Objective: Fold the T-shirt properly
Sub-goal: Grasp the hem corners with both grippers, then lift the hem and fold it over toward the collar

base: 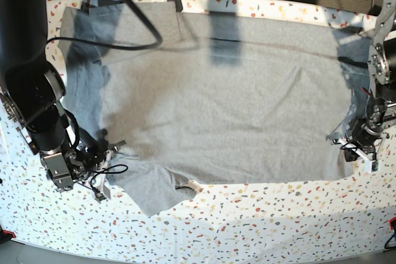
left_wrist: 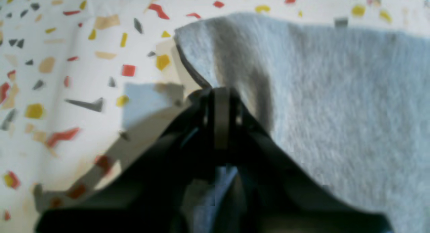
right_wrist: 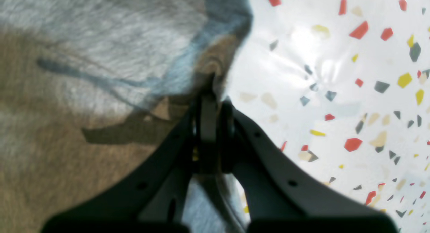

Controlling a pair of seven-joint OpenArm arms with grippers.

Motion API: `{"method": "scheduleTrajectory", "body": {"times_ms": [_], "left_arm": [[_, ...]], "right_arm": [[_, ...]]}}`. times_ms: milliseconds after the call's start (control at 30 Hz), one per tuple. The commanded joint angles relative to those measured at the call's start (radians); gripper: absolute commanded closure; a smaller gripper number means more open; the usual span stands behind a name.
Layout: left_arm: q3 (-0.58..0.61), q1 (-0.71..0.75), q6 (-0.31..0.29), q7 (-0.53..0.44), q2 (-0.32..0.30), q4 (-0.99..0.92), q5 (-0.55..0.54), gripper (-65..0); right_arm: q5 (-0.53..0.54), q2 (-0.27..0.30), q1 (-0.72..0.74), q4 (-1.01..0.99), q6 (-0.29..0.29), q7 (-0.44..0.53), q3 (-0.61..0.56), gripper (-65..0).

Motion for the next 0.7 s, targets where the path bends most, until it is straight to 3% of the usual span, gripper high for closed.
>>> {"method": "scheduleTrajectory", "body": {"times_ms": [0, 133, 300, 533, 667], "left_arm": [[0.001, -0.034, -0.004, -0.011, -0.024, 0.027, -0.024, 0.0], [0.001, -0.034, -0.004, 0.071, -0.032, 0.075, -0.023, 0.0], [0.001, -0.034, -0.01, 0.097, -0.032, 0.122, -0.027, 0.0], [0.001, -0.034, -0.075, 0.12, -0.032, 0.151, -0.099, 0.0], [0.001, -0.034, -0.076, 0.142, -0.033, 0.152, -0.098, 0.0]], "right_arm": [[0.006, 0.003, 0.037, 0.024, 0.011, 0.008, 0.002, 0.0], [0.008, 0.009, 0.036, 0.09, -0.022, 0.003, 0.031, 0.0], [0.005, 0.043, 0.031, 0.175, -0.022, -0.049, 0.192, 0.0], [-0.043, 0.103, -0.012, 0.301, 0.082, -0.163, 0.399, 0.0], [-0.043, 0.126, -0.103, 0.454, 0.088, -0.228, 0.459, 0.0]]}}
